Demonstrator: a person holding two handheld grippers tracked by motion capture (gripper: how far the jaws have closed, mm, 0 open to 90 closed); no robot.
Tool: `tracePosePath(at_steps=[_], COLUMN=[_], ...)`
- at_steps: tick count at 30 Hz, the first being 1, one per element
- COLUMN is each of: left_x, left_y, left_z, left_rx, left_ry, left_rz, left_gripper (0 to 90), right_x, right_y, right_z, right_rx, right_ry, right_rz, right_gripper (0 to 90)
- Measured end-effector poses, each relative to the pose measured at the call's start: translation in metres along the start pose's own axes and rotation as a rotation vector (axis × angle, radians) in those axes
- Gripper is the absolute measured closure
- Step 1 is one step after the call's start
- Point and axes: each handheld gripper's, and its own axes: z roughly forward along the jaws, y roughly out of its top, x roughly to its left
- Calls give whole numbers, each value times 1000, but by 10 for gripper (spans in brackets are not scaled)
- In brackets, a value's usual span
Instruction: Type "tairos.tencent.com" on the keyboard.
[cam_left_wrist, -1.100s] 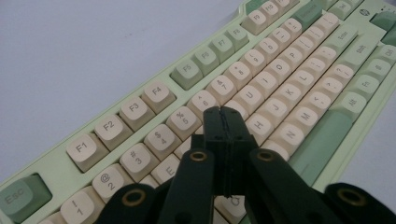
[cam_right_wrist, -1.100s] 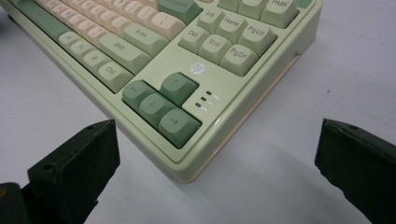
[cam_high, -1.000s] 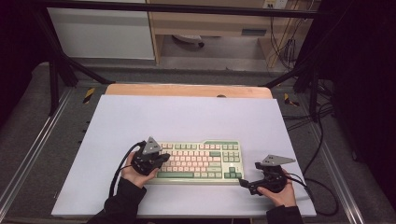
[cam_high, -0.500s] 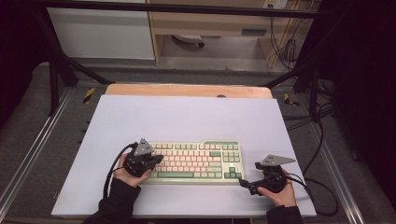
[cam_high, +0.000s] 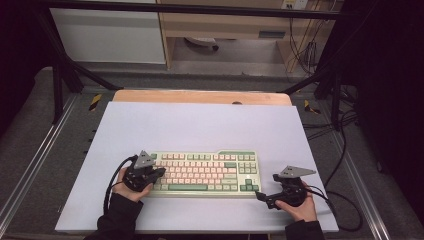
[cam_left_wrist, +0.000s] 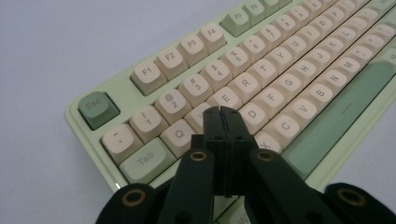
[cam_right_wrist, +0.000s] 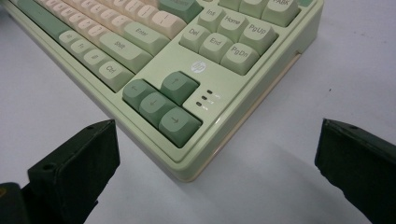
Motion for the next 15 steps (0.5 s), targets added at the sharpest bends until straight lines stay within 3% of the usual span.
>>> tracePosePath(at_steps=[15], left_x=[3], left_y=[-6], left_z=[2], left_rx=[6], left_ry=[8], left_rz=[-1], left_gripper=[899], right_x=[0], right_y=[0], right_z=[0], right_rx=[2], right_ry=[1], right_rz=[-2], right_gripper=[5])
